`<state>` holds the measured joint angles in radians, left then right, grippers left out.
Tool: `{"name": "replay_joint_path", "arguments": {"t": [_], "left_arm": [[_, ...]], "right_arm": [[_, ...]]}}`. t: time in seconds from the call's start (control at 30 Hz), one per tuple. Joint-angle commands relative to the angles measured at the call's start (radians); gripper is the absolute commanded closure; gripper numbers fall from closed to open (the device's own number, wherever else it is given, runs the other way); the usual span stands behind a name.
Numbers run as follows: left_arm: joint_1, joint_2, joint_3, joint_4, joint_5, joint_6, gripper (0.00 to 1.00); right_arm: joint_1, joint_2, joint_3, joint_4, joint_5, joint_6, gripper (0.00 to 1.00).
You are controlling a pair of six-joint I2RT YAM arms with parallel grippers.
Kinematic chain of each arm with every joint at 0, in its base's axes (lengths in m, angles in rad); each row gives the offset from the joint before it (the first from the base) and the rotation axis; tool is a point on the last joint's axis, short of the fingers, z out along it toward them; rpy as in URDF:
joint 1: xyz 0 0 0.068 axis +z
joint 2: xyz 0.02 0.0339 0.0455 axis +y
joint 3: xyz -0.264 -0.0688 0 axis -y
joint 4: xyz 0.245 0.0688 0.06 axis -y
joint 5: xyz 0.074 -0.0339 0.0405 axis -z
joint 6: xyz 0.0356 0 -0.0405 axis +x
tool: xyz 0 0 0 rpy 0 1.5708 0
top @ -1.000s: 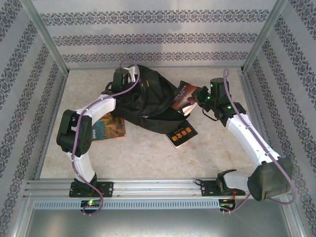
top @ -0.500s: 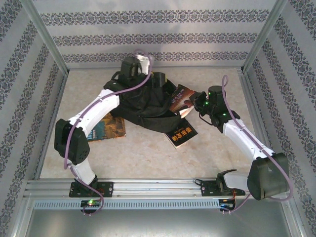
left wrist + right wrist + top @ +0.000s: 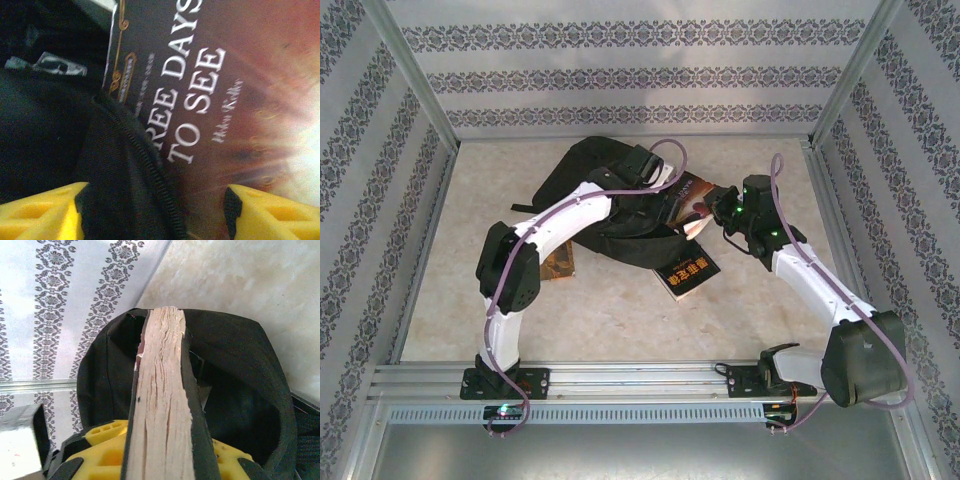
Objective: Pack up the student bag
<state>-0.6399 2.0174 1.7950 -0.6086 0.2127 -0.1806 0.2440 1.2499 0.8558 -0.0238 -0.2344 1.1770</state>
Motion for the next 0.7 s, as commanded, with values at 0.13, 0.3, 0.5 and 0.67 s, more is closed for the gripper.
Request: {"name": "replay_joint_path", "arguments": {"t": [0.13, 0.3, 0.5, 0.67], "left_arm": [[-0.006, 0.029, 0.062, -0.069, -0.081, -0.004, 0.67], [-0.003, -0.07, 0.005, 0.072, -0.058, -0.069, 1.0], [-0.003, -0.309, -0.203, 0.316, -0.134, -0.173, 1.0], [-0.002, -0.495, -0.406, 0.495, -0.188, -0.201, 1.0]], "right_arm": [[-0.014, -0.049, -0.002, 0.095, -0.049, 0.014, 1.0], [-0.025, -0.102, 0.001, 0.006, -0.017, -0.067, 1.0], [-0.04, -0.233, 0.023, -0.182, 0.082, -0.209, 1.0], [-0.051, -0.28, -0.001, -0.193, 0.066, -0.182, 1.0]]}}
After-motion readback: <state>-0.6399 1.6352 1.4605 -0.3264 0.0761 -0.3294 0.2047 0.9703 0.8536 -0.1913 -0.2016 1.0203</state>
